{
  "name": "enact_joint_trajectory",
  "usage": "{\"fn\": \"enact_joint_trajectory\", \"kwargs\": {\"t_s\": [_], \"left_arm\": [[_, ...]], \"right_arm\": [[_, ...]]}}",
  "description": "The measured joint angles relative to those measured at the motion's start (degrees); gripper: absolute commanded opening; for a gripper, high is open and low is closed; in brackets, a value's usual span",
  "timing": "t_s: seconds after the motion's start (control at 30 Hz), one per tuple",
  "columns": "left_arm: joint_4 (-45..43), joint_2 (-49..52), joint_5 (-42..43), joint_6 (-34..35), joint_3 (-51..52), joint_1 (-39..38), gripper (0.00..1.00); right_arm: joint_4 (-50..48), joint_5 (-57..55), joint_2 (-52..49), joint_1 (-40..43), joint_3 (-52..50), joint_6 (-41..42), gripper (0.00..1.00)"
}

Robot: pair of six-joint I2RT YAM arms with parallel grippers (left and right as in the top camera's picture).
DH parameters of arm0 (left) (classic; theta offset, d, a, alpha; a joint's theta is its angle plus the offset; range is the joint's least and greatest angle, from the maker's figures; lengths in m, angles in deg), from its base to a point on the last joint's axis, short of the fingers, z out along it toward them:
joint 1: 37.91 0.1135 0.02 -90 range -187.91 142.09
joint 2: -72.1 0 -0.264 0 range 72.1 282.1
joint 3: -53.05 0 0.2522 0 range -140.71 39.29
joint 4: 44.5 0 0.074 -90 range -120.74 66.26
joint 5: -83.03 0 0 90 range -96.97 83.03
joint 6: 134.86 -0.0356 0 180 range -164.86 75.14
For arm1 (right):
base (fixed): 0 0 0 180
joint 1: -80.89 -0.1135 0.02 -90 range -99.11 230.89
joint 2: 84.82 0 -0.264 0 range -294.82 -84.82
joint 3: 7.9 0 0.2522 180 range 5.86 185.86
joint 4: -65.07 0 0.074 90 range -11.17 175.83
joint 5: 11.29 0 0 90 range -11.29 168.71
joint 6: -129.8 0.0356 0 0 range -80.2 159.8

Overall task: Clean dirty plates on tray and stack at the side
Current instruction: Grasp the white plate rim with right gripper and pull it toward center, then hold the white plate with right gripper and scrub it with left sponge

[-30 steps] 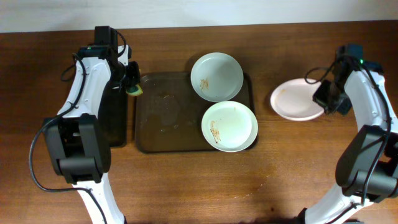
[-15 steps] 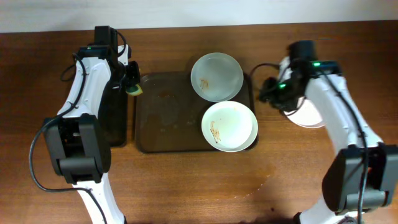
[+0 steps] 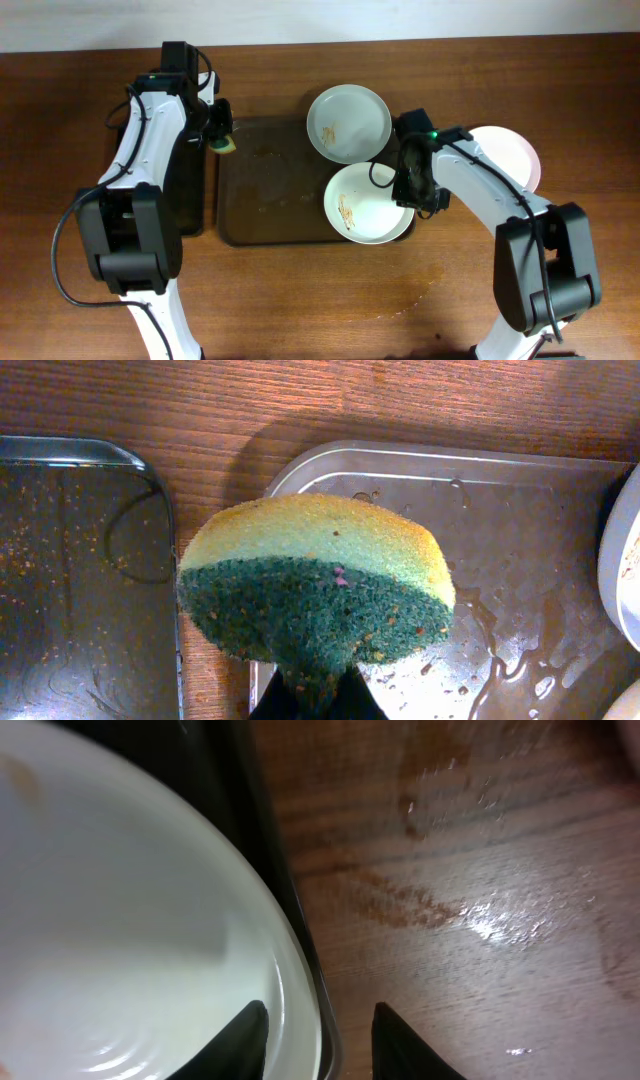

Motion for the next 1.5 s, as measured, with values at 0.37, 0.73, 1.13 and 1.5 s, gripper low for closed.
{"fn": "enact_joint_trajectory", "kwargs": {"t_s": [0.37, 0.73, 1.13, 1.5], "left_arm": [[-0.9, 0.0, 0.0, 0.0, 0.0, 0.0, 0.01], [-1.5, 0.0, 0.0, 0.0, 0.0, 0.0, 0.01], [0.2, 0.0, 0.0, 0.0, 0.0, 0.0, 0.01], [0.8, 0.0, 0.0, 0.0, 0.0, 0.0, 0.01]], "right_arm": [[-2.3, 14.6, 0.0, -7.4, -1.4, -4.3, 0.04], [-17.7, 13.8, -7.6, -18.5, 5.5, 12.3, 0.05], [-22.2, 7.7, -7.8, -18.4, 5.5, 14.9, 0.49], [-30.8, 7.5, -12.0, -18.4, 5.9, 16.6, 0.04]]}}
